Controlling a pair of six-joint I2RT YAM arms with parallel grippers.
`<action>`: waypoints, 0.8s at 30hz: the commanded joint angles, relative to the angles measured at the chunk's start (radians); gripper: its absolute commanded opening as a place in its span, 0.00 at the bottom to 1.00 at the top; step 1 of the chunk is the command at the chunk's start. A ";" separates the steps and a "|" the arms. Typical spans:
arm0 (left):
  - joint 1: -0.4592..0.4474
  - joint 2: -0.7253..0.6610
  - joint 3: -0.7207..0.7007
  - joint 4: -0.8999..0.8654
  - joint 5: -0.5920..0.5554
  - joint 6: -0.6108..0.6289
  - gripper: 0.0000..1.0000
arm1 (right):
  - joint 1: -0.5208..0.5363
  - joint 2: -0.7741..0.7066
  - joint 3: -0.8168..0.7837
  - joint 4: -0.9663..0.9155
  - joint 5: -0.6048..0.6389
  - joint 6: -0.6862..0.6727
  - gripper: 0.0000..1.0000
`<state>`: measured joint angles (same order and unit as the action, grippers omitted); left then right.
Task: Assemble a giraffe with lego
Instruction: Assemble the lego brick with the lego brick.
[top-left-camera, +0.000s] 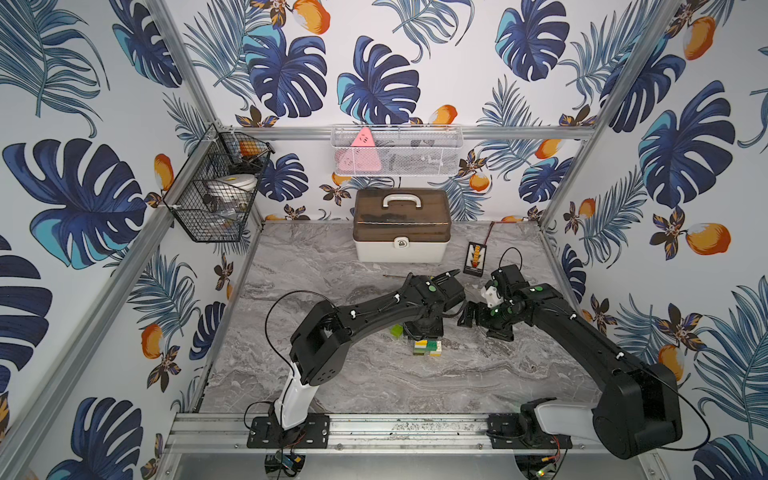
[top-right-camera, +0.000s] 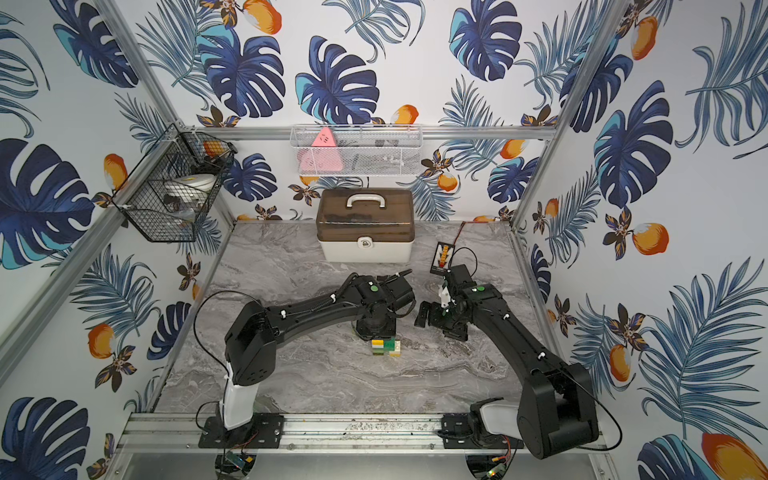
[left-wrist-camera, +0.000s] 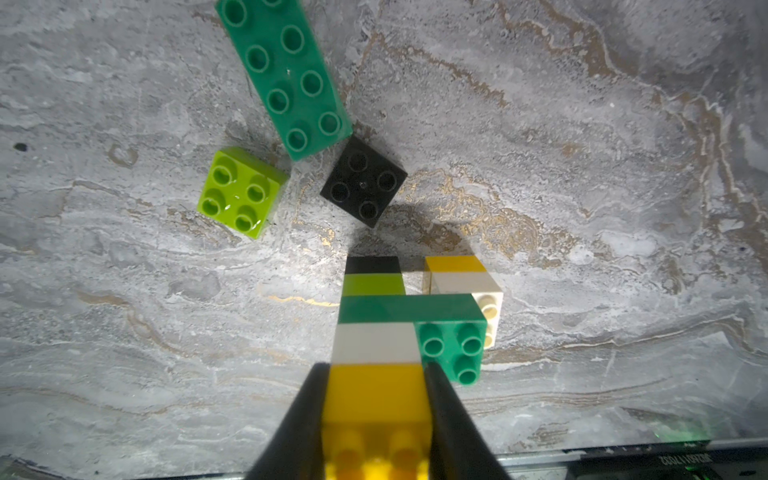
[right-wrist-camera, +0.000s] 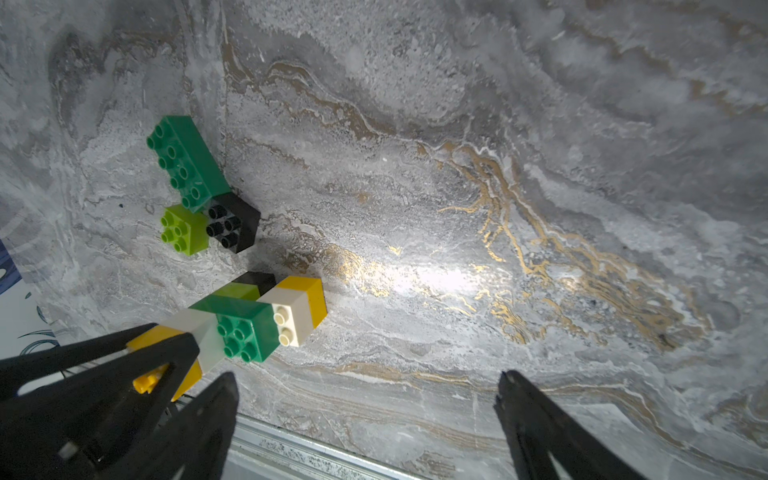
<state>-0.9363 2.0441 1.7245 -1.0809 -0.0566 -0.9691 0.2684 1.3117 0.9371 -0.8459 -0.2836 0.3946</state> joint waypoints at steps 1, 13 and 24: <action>0.002 0.031 -0.031 -0.028 -0.029 0.010 0.27 | 0.000 0.001 0.005 0.002 -0.006 -0.011 0.99; 0.003 -0.001 -0.014 -0.018 -0.052 0.035 0.36 | -0.001 0.015 0.030 -0.012 0.006 -0.019 0.99; 0.008 -0.044 0.015 0.038 -0.055 0.065 0.67 | -0.006 0.023 0.095 -0.052 0.039 -0.023 0.99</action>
<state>-0.9314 2.0209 1.7405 -1.0523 -0.0875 -0.9184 0.2642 1.3373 1.0180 -0.8665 -0.2649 0.3798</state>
